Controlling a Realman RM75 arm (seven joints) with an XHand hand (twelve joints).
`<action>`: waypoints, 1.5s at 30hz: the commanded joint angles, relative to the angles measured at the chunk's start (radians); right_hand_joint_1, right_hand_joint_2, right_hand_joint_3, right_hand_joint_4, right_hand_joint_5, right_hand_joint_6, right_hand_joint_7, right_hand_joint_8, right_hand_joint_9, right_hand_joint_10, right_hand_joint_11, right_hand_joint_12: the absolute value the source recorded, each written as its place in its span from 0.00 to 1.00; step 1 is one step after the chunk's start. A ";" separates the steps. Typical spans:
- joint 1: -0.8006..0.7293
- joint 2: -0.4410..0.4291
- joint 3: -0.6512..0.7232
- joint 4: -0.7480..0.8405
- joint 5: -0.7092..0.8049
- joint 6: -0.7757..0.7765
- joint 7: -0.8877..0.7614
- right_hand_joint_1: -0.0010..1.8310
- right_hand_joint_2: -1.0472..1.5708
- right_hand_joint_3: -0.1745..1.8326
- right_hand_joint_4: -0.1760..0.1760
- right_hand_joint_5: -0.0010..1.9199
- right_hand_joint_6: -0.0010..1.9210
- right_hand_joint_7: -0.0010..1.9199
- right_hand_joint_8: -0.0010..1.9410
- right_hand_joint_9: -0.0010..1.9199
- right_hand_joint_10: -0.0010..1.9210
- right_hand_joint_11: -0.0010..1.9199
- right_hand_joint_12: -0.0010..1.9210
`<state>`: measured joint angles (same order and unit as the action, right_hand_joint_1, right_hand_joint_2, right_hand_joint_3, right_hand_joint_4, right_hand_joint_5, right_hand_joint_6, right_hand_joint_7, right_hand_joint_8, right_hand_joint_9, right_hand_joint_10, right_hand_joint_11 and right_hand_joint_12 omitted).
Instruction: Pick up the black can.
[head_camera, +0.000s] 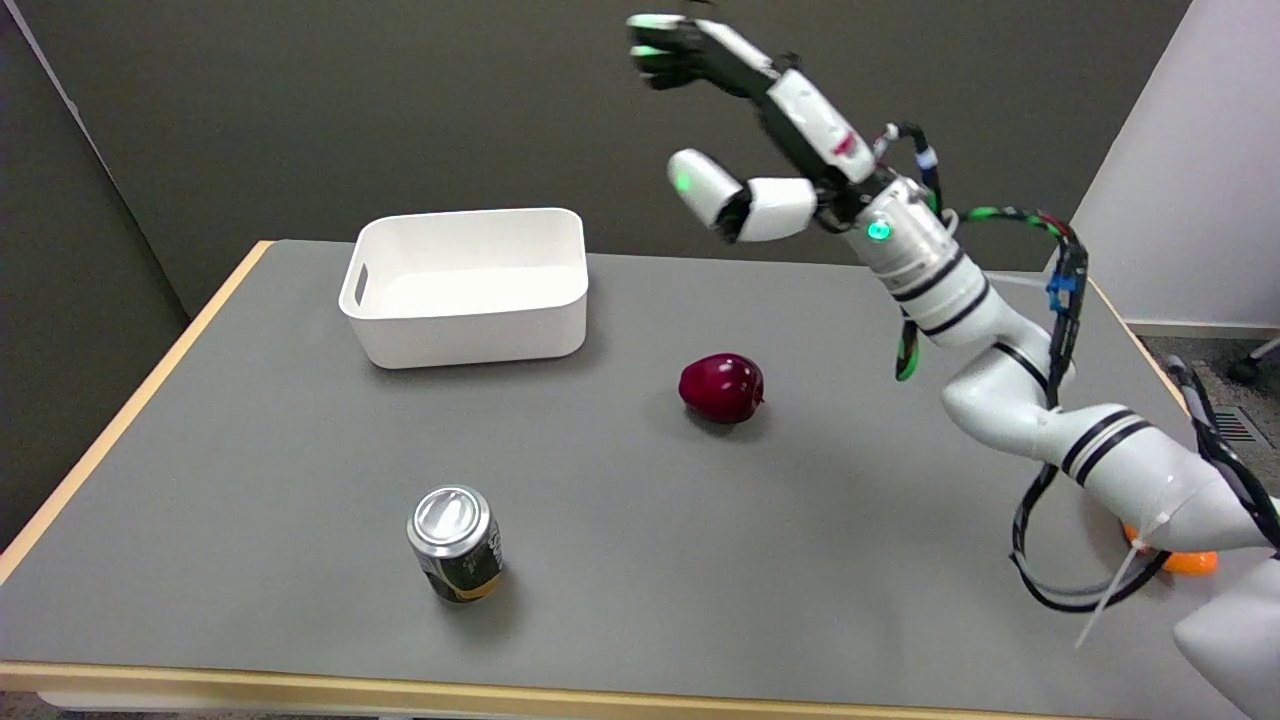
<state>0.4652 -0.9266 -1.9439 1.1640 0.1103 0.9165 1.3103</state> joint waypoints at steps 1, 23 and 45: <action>0.031 0.005 -0.054 0.563 -0.574 -0.392 -0.001 0.35 0.66 0.60 0.82 0.10 0.24 0.18 0.23 0.17 0.38 0.09 0.61; -0.194 -0.006 -0.283 0.649 -0.973 -0.488 -0.242 0.36 0.62 0.59 0.81 0.03 0.15 0.08 0.14 0.10 0.29 0.06 0.59; -0.157 0.007 -0.312 0.634 -1.103 -0.468 -0.129 0.31 0.61 0.57 0.72 0.00 0.02 0.01 0.11 0.04 0.24 0.02 0.53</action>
<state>0.2866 -0.9195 -2.2084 1.7876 -0.8558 0.4629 1.1198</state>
